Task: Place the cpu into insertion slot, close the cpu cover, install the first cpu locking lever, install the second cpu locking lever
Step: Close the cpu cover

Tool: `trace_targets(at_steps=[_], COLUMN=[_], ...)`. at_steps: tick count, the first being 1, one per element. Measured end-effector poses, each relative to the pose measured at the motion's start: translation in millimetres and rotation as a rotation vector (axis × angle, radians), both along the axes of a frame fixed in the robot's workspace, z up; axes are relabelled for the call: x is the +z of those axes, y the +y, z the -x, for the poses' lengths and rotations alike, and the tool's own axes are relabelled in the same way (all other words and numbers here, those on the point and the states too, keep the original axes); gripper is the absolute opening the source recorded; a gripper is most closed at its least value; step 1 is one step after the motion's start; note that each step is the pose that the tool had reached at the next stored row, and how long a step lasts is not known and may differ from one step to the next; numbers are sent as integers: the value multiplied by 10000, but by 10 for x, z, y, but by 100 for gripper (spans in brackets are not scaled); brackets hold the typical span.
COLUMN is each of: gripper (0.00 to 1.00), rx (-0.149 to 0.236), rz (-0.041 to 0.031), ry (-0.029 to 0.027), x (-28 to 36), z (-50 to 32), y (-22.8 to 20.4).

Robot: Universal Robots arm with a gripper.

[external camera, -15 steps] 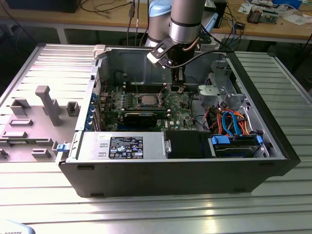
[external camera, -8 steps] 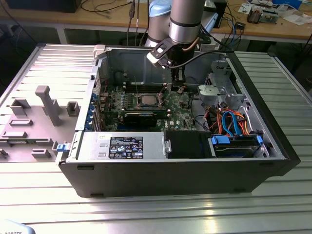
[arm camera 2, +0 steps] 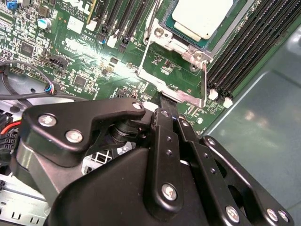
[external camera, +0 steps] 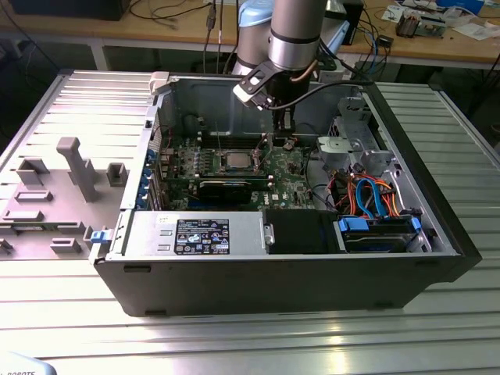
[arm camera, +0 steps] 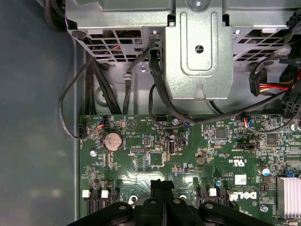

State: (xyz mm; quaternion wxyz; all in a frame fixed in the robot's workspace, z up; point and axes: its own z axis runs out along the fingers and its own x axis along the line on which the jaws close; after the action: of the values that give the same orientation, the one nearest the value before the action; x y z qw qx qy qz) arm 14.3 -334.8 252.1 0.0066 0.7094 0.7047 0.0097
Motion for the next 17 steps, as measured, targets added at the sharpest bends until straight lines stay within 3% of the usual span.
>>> trace_targets(at_steps=[17], gripper=[11], rx=[-1], rz=[3], ry=[0], x=[33], z=[48], y=[0])
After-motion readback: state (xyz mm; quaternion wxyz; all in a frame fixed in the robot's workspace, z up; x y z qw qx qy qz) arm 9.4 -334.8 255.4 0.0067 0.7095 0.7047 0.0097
